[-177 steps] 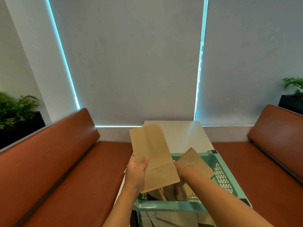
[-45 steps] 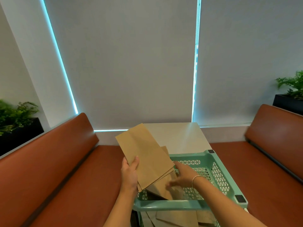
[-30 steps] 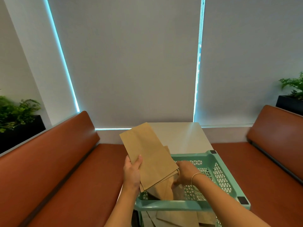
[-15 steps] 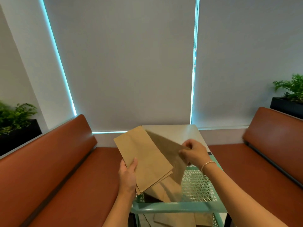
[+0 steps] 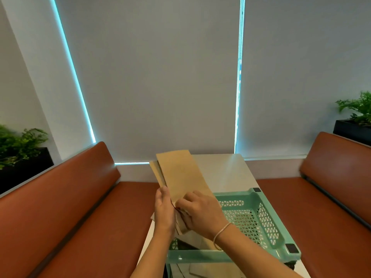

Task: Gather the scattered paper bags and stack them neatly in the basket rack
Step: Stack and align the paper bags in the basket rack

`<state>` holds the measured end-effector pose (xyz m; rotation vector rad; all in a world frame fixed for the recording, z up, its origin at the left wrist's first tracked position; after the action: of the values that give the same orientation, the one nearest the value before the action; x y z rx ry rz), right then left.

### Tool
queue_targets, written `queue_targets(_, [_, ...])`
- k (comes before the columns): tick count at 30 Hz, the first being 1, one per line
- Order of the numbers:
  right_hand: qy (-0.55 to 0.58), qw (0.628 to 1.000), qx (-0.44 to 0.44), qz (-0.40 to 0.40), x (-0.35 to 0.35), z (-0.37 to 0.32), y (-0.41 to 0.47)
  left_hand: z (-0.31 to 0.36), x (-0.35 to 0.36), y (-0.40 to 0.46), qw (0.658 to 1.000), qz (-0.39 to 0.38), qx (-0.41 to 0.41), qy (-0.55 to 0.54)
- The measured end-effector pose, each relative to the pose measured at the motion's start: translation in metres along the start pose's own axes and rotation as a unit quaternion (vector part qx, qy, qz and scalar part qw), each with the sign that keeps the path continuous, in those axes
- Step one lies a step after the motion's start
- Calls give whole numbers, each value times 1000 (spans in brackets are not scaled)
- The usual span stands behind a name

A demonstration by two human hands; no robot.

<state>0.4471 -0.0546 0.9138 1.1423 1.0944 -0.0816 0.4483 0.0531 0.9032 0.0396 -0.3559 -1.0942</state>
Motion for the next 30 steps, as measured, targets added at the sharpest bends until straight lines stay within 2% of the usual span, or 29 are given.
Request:
queue_targets(2, [17, 999, -27, -24, 2, -2, 1, -3, -6, 0, 999, 2, -10, -35])
queue_targets(5, [97, 986, -52, -126, -1, -3, 4, -5, -10, 2, 1000, -5, -10, -23])
queue_targets(7, [176, 967, 14, -181, -4, 4, 5, -4, -14, 7, 1000, 20, -3, 12])
queue_targets(10, [288, 925, 206, -140, 1, 27, 0, 1, -23, 17, 998, 53, 15, 37])
queue_targets(12, [241, 915, 284, -157, 14, 47, -8, 3, -30, 22, 996, 65, 25, 55])
queue_targets(13, [207, 904, 308, -211, 23, 55, -13, 3, -33, 23, 995, 71, 29, 61])
queue_targets(15, [169, 858, 339, -346, 40, 60, -23, 0, -38, 26, 994, 83, 27, 59])
queue_targets(17, [145, 835, 343, -404, 48, 58, -28, -2, -39, 26, 995, 89, 22, 49])
queue_targets(22, [79, 857, 333, -385, 48, 61, -20, -5, -39, 24, 996, 80, 27, 33])
queue_targets(26, [144, 847, 353, -372, 35, 71, -7, -5, -40, 25, 996, 81, 27, 27])
queue_targets(28, [143, 858, 336, -362, 19, 77, 0, -4, -40, 26, 995, 93, 27, 24])
queue_targets(30, [153, 872, 352, -304, -1, 85, 7, -4, -37, 26, 994, 103, 28, 17])
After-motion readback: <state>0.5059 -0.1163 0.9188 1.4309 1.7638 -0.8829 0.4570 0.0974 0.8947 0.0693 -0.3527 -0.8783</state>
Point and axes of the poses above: each hand's wrist, its own y-axis towards the middle knuckle, its own x-axis out of the palm, z = x × y, the point moved 1 cm from there along y, towards the middle knuckle, and after that the axes turned 6 degrees about x, right-handed, at the moved point
